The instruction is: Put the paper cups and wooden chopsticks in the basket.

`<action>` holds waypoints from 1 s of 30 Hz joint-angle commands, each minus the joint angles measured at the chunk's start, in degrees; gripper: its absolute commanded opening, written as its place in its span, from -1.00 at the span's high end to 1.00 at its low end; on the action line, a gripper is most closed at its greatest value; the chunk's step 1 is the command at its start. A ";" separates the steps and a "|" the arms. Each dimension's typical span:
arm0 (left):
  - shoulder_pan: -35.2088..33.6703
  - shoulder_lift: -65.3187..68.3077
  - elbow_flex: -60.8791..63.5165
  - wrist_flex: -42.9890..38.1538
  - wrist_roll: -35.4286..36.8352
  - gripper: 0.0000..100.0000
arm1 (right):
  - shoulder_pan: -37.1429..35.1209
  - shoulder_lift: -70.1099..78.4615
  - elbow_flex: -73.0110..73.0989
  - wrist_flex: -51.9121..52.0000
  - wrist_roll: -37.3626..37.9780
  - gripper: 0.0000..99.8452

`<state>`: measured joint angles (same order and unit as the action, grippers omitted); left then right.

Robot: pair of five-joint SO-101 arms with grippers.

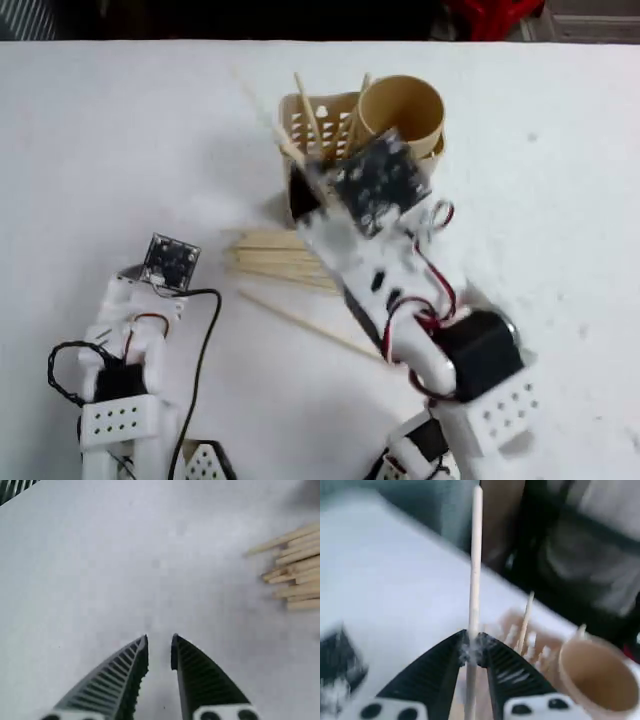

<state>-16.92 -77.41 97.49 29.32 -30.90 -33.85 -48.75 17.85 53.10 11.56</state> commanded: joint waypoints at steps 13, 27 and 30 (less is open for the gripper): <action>0.40 -0.66 -0.18 0.26 -0.44 0.81 | 1.98 27.30 -14.33 -42.95 3.78 0.96; 0.66 -0.66 -0.18 0.26 -0.44 0.81 | 6.11 29.49 12.04 -72.40 4.22 0.97; 0.66 -0.66 -0.18 0.26 -0.44 0.81 | 5.58 29.49 15.47 -74.24 4.22 0.97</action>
<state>-16.92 -77.41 97.49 29.32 -30.90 -28.40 -18.86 31.91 -18.73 15.16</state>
